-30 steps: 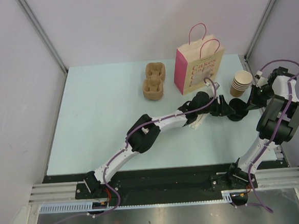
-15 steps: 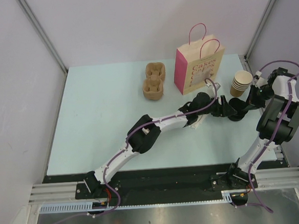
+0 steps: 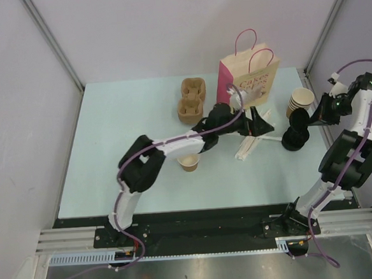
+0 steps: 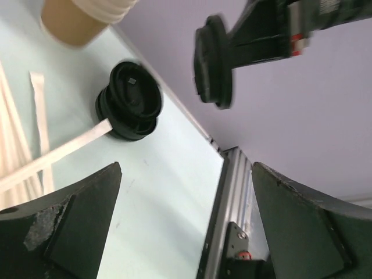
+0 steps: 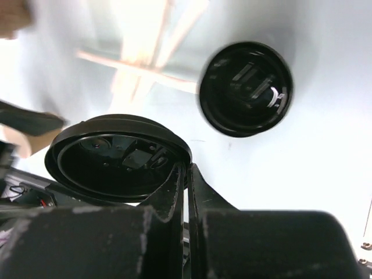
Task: Pack the takeout coffee
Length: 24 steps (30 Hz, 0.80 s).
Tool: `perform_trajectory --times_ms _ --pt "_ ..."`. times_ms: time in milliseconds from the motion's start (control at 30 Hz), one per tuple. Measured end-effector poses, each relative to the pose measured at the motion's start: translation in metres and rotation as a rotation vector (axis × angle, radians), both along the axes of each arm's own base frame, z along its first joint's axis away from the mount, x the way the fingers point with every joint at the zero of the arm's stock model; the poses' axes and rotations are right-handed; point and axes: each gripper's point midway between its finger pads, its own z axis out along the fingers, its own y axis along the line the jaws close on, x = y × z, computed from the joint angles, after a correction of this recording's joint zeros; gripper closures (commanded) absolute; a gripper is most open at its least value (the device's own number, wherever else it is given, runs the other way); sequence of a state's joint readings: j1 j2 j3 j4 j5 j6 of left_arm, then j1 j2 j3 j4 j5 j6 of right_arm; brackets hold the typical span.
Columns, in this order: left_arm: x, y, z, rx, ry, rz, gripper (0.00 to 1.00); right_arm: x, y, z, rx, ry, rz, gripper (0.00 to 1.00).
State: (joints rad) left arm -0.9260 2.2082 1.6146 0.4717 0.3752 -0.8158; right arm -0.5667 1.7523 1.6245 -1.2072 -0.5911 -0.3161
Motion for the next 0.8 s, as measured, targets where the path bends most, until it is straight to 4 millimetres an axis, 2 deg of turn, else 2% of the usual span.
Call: perform_trajectory --times_ms 167,267,333,433,500,567,633,700,800 --pt "-0.015 0.059 0.078 -0.053 -0.182 -0.017 0.0 -0.007 0.025 0.048 0.04 -0.14 0.069 1.0" --pt "-0.032 0.101 0.121 -0.057 -0.36 -0.058 0.01 -0.01 0.054 0.076 0.09 -0.224 0.153 1.0" --pt "-0.039 0.127 0.14 -0.042 -0.489 -0.077 0.0 -0.008 0.082 0.091 0.149 -0.288 0.241 1.0" --pt "-0.048 0.176 0.158 0.027 -0.712 -0.078 0.01 -0.016 0.131 0.102 0.264 -0.356 0.392 1.0" --pt "-0.058 0.208 0.17 0.07 -0.855 -0.07 0.01 -0.033 0.165 0.107 0.374 -0.382 0.487 1.0" --pt "-0.075 0.227 0.18 0.08 -0.973 -0.081 0.01 -0.05 0.193 0.117 0.484 -0.411 0.559 1.0" --pt "-0.1 0.243 0.187 0.069 -1.082 -0.111 0.02 -0.065 0.216 0.13 0.571 -0.416 0.616 1.0" --pt "-0.117 0.25 0.191 0.055 -1.154 -0.136 0.03 -0.079 0.243 0.144 0.641 -0.414 0.703 1.0" --pt "-0.122 0.251 0.195 0.048 -1.209 -0.145 0.1 -0.102 0.287 0.156 0.736 -0.37 0.855 1.0"
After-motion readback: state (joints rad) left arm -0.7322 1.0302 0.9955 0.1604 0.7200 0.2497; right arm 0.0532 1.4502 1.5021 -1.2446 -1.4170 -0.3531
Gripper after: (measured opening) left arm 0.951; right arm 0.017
